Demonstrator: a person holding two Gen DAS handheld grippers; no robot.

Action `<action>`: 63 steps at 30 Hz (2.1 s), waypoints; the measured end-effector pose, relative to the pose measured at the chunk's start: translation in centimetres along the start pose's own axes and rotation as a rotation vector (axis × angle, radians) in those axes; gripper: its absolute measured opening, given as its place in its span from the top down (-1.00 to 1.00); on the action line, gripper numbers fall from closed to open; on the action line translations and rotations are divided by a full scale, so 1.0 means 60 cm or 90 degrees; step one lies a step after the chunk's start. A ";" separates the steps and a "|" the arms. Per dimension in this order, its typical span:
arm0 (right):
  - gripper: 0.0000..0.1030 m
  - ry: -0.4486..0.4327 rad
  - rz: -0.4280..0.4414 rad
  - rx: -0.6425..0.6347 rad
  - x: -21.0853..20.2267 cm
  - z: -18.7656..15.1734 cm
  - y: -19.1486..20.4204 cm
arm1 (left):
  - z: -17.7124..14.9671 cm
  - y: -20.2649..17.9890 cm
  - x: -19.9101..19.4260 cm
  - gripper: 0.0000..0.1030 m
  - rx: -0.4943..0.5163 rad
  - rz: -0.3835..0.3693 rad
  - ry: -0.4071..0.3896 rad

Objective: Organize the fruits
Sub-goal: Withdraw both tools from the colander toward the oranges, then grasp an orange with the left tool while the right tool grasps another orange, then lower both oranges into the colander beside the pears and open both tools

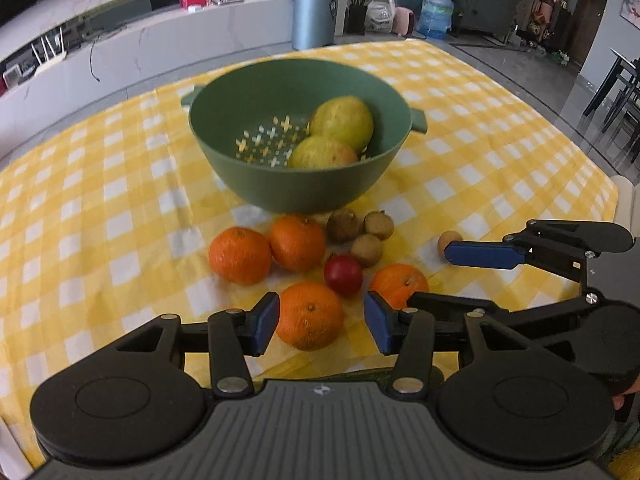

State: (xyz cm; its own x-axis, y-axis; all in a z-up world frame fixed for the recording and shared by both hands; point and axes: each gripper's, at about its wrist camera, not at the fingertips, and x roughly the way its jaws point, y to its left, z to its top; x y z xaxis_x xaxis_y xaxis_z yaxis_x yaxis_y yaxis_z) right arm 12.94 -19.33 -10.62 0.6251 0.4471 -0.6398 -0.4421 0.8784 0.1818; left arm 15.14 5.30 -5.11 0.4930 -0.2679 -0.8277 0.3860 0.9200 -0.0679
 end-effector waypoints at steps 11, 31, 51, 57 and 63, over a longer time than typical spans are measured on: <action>0.02 0.049 0.005 -0.028 0.031 -0.014 0.018 | -0.014 0.008 0.034 -0.20 -0.009 0.017 0.032; 0.21 0.068 -0.007 -0.030 0.047 -0.015 0.022 | -0.013 0.003 0.051 -0.03 -0.005 0.021 0.035; 0.23 -0.049 -0.016 -0.034 -0.030 0.038 0.006 | 0.044 0.025 -0.036 -0.02 -0.090 -0.022 -0.104; 0.23 -0.059 -0.013 -0.075 -0.018 0.099 -0.009 | 0.089 0.025 -0.034 -0.02 -0.084 -0.015 -0.119; 0.23 -0.037 -0.007 -0.105 0.033 0.156 -0.033 | 0.128 0.017 -0.010 -0.02 -0.036 0.049 -0.117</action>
State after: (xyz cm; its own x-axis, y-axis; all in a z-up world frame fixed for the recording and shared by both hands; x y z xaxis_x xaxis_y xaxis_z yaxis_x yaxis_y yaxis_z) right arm 21.08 -18.61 -5.23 0.6647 0.4514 -0.5953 -0.5320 0.8454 0.0470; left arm 21.26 4.22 -0.40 0.6550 -0.2394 -0.7167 0.2998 0.9530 -0.0443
